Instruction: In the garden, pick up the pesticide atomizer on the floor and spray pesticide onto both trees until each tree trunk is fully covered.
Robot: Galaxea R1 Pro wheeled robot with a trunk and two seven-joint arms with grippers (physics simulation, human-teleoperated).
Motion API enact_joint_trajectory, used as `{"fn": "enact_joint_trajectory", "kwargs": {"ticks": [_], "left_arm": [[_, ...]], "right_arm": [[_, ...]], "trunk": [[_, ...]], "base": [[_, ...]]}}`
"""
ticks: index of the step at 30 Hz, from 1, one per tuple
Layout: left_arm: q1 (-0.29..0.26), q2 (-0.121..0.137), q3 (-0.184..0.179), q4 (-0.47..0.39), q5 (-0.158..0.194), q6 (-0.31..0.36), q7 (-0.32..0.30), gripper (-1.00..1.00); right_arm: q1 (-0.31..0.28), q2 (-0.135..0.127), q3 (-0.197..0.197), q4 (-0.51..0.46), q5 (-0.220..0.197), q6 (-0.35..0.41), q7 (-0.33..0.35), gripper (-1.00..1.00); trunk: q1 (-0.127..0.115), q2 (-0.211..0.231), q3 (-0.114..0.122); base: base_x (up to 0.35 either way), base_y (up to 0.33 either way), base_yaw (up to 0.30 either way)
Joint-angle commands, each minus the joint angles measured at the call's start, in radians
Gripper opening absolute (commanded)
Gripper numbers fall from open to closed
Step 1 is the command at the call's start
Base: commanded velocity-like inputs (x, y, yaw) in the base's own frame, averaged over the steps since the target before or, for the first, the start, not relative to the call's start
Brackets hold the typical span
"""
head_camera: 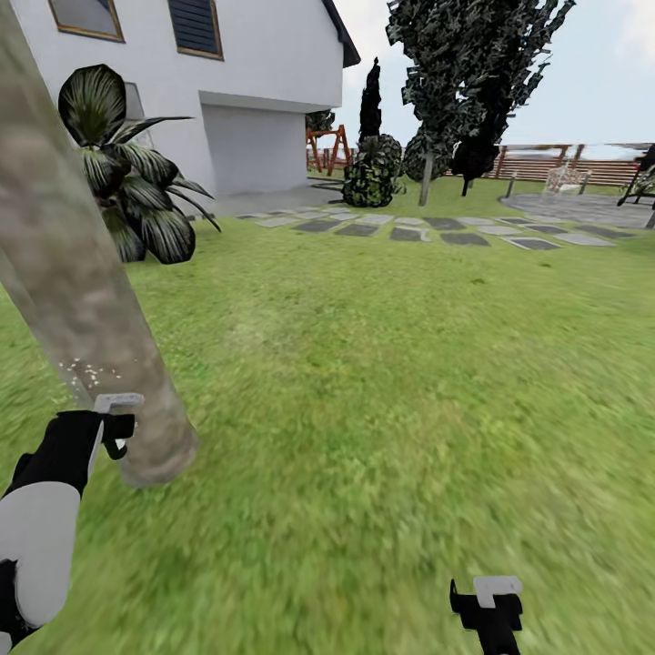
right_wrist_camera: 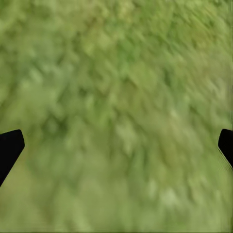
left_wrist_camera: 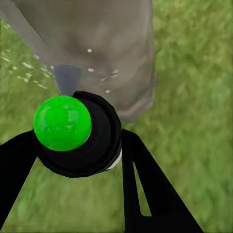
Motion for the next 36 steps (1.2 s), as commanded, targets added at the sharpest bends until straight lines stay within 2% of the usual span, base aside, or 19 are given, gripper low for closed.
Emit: {"fn": "enact_joint_trajectory", "kwargs": {"ticks": [1, 6, 14, 22, 30, 36], "left_arm": [[0.014, 0.004, 0.008, -0.001, 0.001, -0.002, 0.000, -1.00], [0.048, 0.006, 0.012, -0.010, 0.001, -0.006, 0.001, -1.00], [0.052, 0.002, 0.011, -0.011, 0.002, -0.007, 0.004, -1.00], [0.052, -0.005, 0.012, -0.013, 0.002, -0.018, 0.006, -1.00], [0.052, -0.003, 0.011, -0.012, 0.001, -0.018, 0.019, -1.00], [0.052, -0.005, 0.011, -0.012, 0.002, -0.018, 0.019, -1.00]], "right_arm": [[0.000, 0.000, 0.000, 0.000, 0.000, 0.000, 0.000, 1.00], [0.000, 0.000, 0.000, 0.000, 0.000, 0.000, 0.000, 1.00], [0.000, 0.000, 0.000, 0.000, 0.000, 0.000, 0.000, 1.00], [0.000, 0.000, 0.000, 0.000, 0.000, 0.000, 0.000, 1.00], [0.000, 0.000, 0.000, 0.000, 0.000, 0.000, 0.000, 1.00], [0.000, 0.000, 0.000, 0.000, 0.000, 0.000, 0.000, 1.00]], "trunk": [[0.000, 0.000, 0.000], [0.000, 0.000, 0.000], [0.000, 0.000, 0.000], [0.000, 0.000, 0.000], [0.000, 0.000, 0.000], [0.000, 0.000, 0.000]], "base": [[0.040, -0.066, 0.033], [0.008, -0.013, 0.209], [0.029, -0.029, 0.208], [0.149, -0.225, 0.005], [0.017, -0.270, 0.000], [0.039, -0.273, 0.200]]}}
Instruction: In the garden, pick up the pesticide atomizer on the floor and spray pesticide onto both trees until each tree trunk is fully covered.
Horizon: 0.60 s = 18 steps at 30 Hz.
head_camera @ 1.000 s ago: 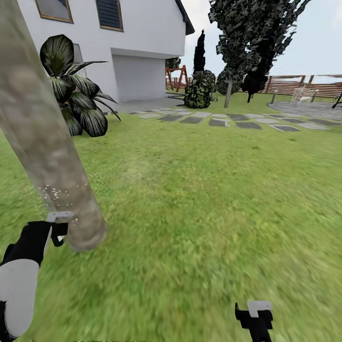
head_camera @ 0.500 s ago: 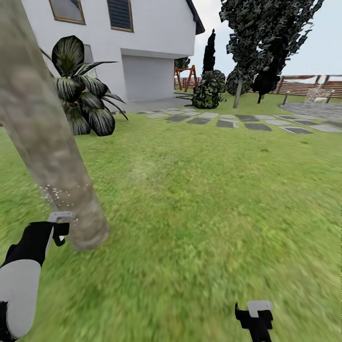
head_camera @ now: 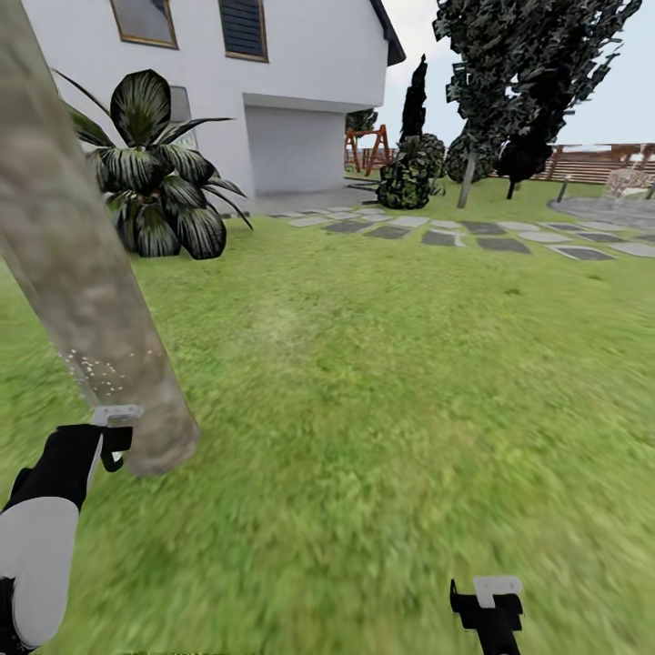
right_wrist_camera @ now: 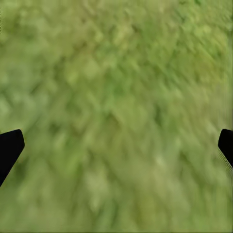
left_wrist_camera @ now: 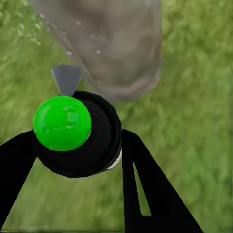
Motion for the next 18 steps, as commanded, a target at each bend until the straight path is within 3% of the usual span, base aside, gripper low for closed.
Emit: {"fn": "enact_joint_trajectory", "kwargs": {"ticks": [1, 6, 18], "left_arm": [[0.000, 0.000, 0.001, -0.001, 0.000, 0.000, 0.000, -1.00], [0.000, 0.000, 0.001, -0.001, 0.000, 0.001, 0.001, -1.00], [0.000, 0.001, 0.001, -0.003, 0.000, 0.001, 0.000, -1.00]], "right_arm": [[0.000, 0.000, 0.000, 0.000, 0.000, 0.000, 0.000, 1.00], [0.000, 0.000, 0.000, 0.000, 0.000, 0.000, 0.000, 1.00], [0.000, 0.000, 0.000, -0.002, -0.001, 0.000, -0.001, 1.00]], "trunk": [[0.000, 0.000, 0.000], [0.000, 0.000, 0.000], [0.000, 0.000, 0.000]], "base": [[0.090, -0.273, 0.275], [0.143, -0.261, 0.227], [0.203, -0.228, 0.007]]}}
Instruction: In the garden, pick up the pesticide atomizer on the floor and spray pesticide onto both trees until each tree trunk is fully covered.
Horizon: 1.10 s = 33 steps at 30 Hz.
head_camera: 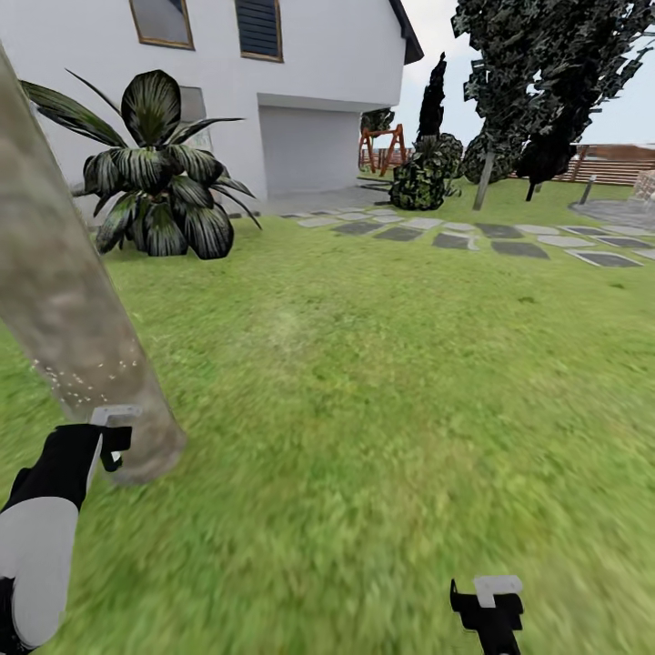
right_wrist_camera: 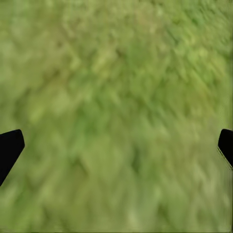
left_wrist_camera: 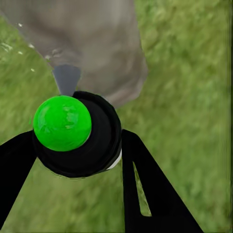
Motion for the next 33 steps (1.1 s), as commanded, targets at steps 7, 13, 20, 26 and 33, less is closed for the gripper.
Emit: {"fn": "enact_joint_trajectory", "kwargs": {"ticks": [7, 13, 20, 26, 33], "left_arm": [[0.000, 0.001, 0.000, -0.008, 0.000, 0.001, 0.001, -1.00], [0.000, 0.003, 0.000, -0.015, 0.000, 0.002, 0.001, -1.00], [0.062, 0.021, 0.040, -0.024, -0.003, -0.001, 0.012, -1.00], [0.102, 0.031, 0.043, -0.024, -0.002, -0.003, 0.015, -1.00], [0.107, 0.021, 0.042, -0.013, 0.000, -0.017, 0.014, -1.00]], "right_arm": [[0.000, 0.000, 0.000, 0.001, 0.001, 0.000, 0.001, 1.00], [0.000, 0.000, 0.001, 0.002, 0.001, 0.000, 0.001, 1.00], [0.000, 0.000, 0.001, 0.002, 0.001, 0.000, 0.001, 1.00], [0.000, 0.000, 0.001, 0.002, 0.001, 0.000, 0.001, 1.00], [0.000, 0.000, 0.000, 0.000, 0.001, 0.000, 0.001, 1.00]], "trunk": [[0.000, 0.000, 0.000], [0.000, 0.000, 0.000], [0.000, 0.000, 0.000], [0.000, 0.000, 0.000], [0.000, 0.000, 0.000]], "base": [[0.222, -0.209, 0.110], [0.228, -0.204, 0.274], [0.234, -0.194, 0.277], [0.225, -0.161, 0.239], [0.014, -0.007, 0.015]]}}
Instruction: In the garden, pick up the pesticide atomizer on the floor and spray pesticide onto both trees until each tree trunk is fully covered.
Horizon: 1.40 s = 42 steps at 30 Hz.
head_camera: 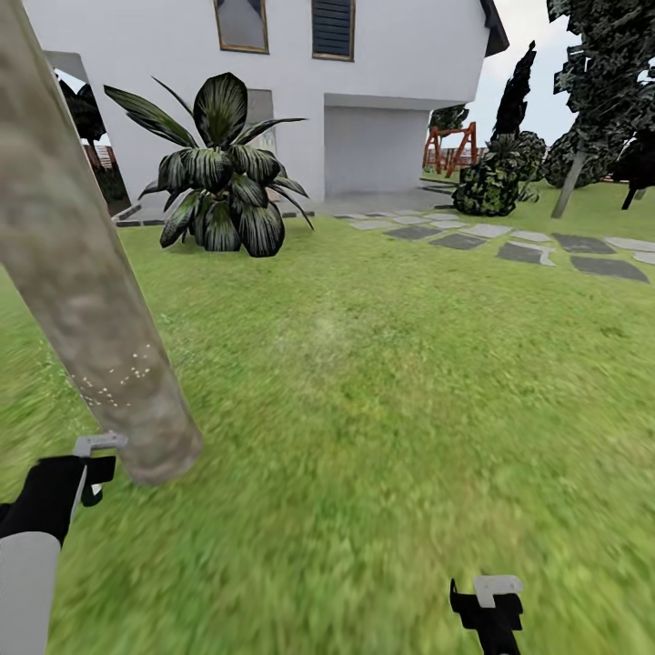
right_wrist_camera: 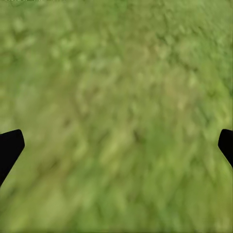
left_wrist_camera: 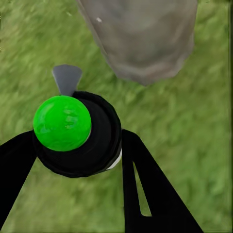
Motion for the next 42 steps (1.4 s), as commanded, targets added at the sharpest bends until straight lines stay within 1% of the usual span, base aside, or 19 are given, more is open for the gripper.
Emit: {"fn": "enact_joint_trajectory", "kwargs": {"ticks": [1, 2, 3, 4, 5, 12, 17, 21, 26, 35, 42], "left_arm": [[0.001, 0.000, 0.001, 0.001, -0.001, -0.028, 0.000, -1.00], [0.004, 0.001, 0.005, 0.007, -0.001, -0.064, 0.001, -1.00], [0.010, 0.001, 0.019, 0.017, -0.001, -0.103, 0.001, -1.00], [0.012, 0.001, 0.035, 0.021, -0.001, -0.123, 0.001, -1.00], [0.013, 0.001, 0.040, 0.023, -0.001, -0.130, 0.001, -1.00], [0.014, -0.001, 0.043, 0.025, -0.001, -0.134, 0.001, -1.00], [0.014, -0.001, 0.043, 0.025, -0.001, -0.134, 0.001, -1.00], [0.017, 0.003, 0.049, 0.025, -0.002, -0.134, 0.002, -1.00], [0.019, -0.002, 0.050, 0.025, -0.001, -0.134, 0.007, -1.00], [0.020, -0.002, 0.052, 0.025, -0.001, -0.134, 0.010, -1.00], [0.020, -0.002, 0.052, 0.025, -0.001, -0.134, 0.010, -1.00]], "right_arm": [[0.000, 0.000, 0.000, 0.000, 0.000, 0.000, 0.000, 1.00], [0.000, 0.000, 0.000, 0.000, 0.000, 0.000, 0.000, 1.00], [0.000, 0.000, 0.000, 0.000, 0.000, 0.000, 0.000, 1.00], [0.000, 0.000, 0.000, 0.000, 0.000, 0.000, 0.000, 1.00], [0.000, 0.000, 0.000, 0.000, 0.000, 0.000, 0.000, 1.00], [0.000, 0.000, 0.000, 0.001, 0.000, 0.000, 0.000, 1.00], [0.000, 0.000, 0.000, 0.001, 0.000, 0.000, 0.000, 1.00], [0.000, 0.000, 0.001, 0.001, 0.000, 0.000, 0.000, 1.00], [0.000, 0.000, 0.000, 0.001, 0.000, 0.000, 0.000, 1.00], [0.000, 0.000, 0.000, 0.001, 0.000, 0.000, 0.000, 1.00], [0.000, 0.000, 0.000, 0.001, 0.000, 0.000, 0.000, 1.00]], "trunk": [[0.000, 0.000, 0.000], [0.000, 0.000, 0.000], [0.000, 0.000, 0.000], [0.000, 0.000, 0.000], [0.000, 0.000, 0.000], [0.000, 0.000, 0.000], [0.000, 0.000, 0.000], [0.000, 0.000, 0.000], [0.000, 0.000, 0.000], [0.000, 0.000, 0.000], [0.000, 0.000, 0.000]], "base": [[0.000, 0.000, 0.000], [0.000, 0.000, 0.000], [0.087, -0.045, 0.000], [0.187, -0.124, 0.000], [0.216, -0.148, 0.000], [0.206, -0.192, 0.000], [0.026, -0.267, 0.035], [0.090, -0.260, 0.245], [0.227, -0.194, 0.273], [0.245, -0.173, 0.053], [0.245, -0.173, 0.252]]}}
